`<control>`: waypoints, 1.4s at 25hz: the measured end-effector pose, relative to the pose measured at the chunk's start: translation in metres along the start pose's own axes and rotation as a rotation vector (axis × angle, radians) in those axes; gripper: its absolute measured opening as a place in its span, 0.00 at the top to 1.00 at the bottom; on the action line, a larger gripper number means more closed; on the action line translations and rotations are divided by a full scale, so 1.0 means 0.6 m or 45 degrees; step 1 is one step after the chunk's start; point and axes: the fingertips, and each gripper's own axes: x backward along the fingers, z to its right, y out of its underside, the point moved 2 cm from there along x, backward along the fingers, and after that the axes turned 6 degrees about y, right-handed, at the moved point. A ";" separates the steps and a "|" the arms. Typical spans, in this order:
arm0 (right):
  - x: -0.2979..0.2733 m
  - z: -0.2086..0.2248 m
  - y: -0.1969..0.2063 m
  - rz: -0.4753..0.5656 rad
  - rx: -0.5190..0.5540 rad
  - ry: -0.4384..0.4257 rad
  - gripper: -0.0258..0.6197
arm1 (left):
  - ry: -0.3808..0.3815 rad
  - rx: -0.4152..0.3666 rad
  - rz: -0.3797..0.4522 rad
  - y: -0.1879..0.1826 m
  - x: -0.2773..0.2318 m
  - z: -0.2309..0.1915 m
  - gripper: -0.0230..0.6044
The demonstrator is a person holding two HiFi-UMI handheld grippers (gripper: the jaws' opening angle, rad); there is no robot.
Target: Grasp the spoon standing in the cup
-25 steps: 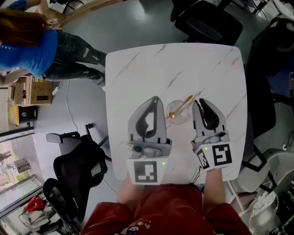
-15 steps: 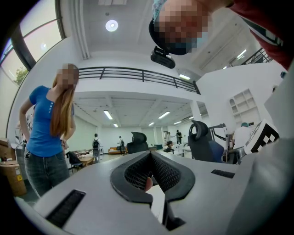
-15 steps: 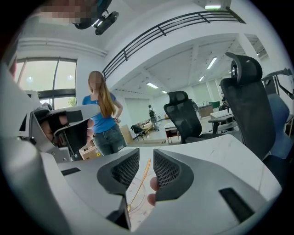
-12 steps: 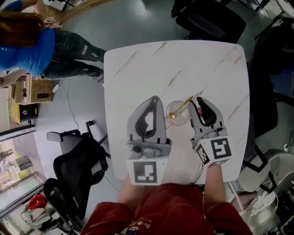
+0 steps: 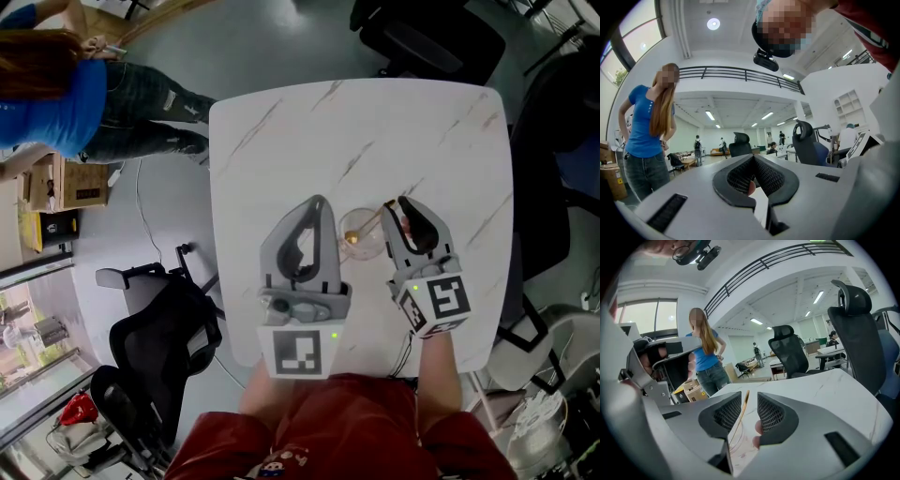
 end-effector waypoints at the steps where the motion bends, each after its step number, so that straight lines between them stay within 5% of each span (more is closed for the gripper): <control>1: -0.001 -0.001 0.000 0.000 -0.001 -0.005 0.83 | -0.001 0.001 0.000 0.000 0.000 0.000 0.95; 35: 0.001 -0.024 0.003 0.008 0.074 0.001 0.92 | -0.024 0.005 0.010 -0.007 0.023 -0.019 0.95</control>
